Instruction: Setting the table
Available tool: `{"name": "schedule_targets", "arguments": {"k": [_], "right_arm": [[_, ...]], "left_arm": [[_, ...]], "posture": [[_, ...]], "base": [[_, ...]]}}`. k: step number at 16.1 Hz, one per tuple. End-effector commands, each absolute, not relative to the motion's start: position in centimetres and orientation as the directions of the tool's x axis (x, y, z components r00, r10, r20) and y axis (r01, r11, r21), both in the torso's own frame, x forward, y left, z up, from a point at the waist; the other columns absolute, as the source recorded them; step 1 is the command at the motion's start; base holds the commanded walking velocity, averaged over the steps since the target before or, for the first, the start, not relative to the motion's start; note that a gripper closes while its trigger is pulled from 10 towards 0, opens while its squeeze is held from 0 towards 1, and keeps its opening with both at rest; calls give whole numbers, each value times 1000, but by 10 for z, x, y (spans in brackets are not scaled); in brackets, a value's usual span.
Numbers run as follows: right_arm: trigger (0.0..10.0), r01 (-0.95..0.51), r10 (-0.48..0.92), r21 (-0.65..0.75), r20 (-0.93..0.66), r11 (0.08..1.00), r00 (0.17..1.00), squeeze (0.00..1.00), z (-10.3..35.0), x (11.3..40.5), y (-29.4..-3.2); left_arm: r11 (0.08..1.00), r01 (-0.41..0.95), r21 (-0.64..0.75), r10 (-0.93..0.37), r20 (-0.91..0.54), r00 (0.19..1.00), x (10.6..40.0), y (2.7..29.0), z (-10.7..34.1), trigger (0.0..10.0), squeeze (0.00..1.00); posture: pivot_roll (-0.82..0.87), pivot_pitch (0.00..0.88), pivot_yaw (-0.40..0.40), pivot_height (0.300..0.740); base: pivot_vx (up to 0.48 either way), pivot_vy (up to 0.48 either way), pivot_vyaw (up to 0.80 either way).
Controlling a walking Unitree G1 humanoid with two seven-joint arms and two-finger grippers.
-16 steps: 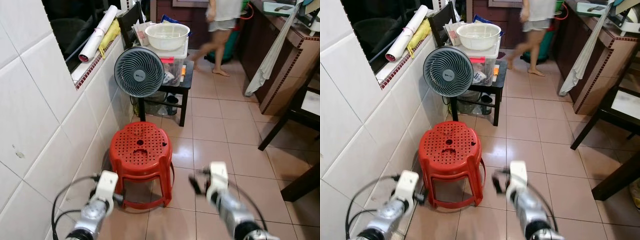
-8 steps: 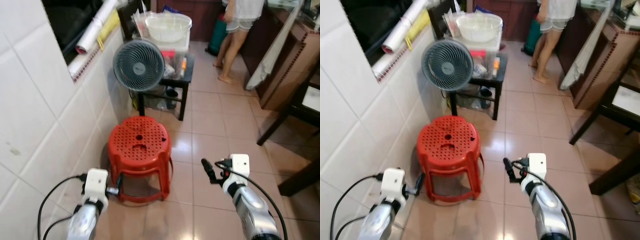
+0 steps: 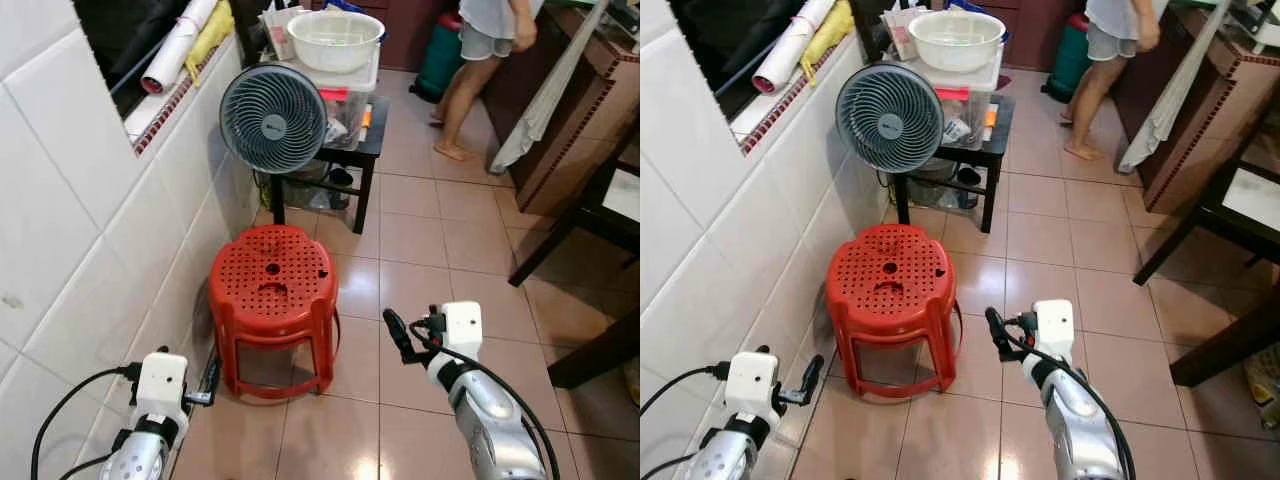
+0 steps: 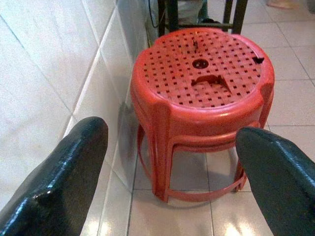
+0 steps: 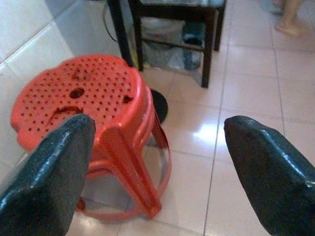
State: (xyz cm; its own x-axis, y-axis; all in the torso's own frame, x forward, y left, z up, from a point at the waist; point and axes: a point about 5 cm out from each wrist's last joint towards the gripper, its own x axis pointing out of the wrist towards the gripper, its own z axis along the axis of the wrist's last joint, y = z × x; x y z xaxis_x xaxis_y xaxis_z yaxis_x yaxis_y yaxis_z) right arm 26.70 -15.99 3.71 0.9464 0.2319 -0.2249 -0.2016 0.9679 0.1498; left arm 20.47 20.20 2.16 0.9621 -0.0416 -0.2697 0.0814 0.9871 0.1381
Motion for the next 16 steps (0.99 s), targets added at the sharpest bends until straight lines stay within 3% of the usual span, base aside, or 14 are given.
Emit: {"name": "schedule_targets", "arguments": {"k": [1,5,11,16], "right_arm": [[10000,-186,217,153,-220,971,951,0,43,265,-161],[10000,-180,184,47,-129,983,974,0,60,262,-166],[10000,-100,100,11,-73,995,992,0,69,258,-180],[10000,-51,51,6,-81,999,995,0,64,249,-183]], "left_arm": [[983,101,153,-61,-246,967,212,196,30,10000,0],[983,54,175,-40,-83,996,239,179,57,10000,0],[976,51,211,-36,-76,996,244,183,55,10000,0],[979,-8,205,30,-104,994,251,199,48,10000,0]], "posture": [[-78,100,-25,740],[-96,74,-29,740],[-112,2,12,740],[-125,0,35,740]], "base": [[0,0,0],[0,0,0],[0,0,0],[0,0,0]]}}
